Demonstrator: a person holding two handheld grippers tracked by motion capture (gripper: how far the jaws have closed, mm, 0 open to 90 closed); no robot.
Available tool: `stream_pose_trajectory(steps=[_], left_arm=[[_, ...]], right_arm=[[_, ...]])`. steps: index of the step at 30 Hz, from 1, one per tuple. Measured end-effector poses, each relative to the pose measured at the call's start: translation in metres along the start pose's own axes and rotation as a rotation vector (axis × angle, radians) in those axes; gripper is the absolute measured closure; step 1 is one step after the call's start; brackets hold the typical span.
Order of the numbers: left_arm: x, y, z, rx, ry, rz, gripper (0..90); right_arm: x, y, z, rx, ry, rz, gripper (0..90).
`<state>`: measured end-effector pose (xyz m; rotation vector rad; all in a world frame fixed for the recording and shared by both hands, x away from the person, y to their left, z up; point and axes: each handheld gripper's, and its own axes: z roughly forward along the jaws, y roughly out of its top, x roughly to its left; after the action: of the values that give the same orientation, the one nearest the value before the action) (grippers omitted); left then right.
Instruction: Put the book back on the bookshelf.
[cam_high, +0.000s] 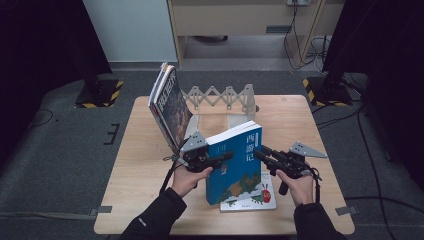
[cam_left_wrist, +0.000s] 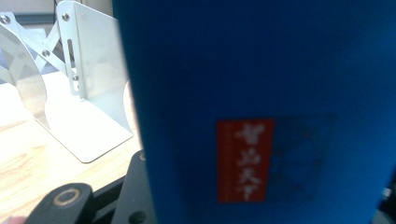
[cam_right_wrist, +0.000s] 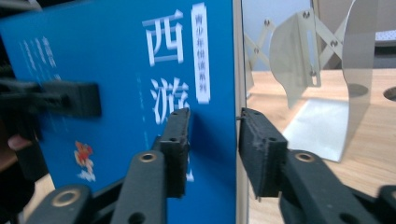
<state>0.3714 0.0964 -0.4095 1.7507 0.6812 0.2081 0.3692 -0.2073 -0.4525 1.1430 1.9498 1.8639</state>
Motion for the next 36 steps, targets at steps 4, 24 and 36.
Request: stream_pose_trajectory(steps=[4, 24, 36], left_arm=[[0.0, -0.001, 0.0, -0.005, 0.002, -0.006, 60.0], [0.0, 0.008, -0.01, 0.047, 0.0, -0.126, 61.2], [0.004, 0.024, -0.035, 0.025, 0.023, -0.132, 61.3]], right_arm=[[-0.004, -0.004, -0.005, 0.037, -0.039, -0.031, 56.3], [-0.043, -0.03, -0.027, 0.282, -0.353, -0.08, 33.9], [-0.068, -0.049, -0.033, 0.489, -0.479, -0.09, 23.0]])
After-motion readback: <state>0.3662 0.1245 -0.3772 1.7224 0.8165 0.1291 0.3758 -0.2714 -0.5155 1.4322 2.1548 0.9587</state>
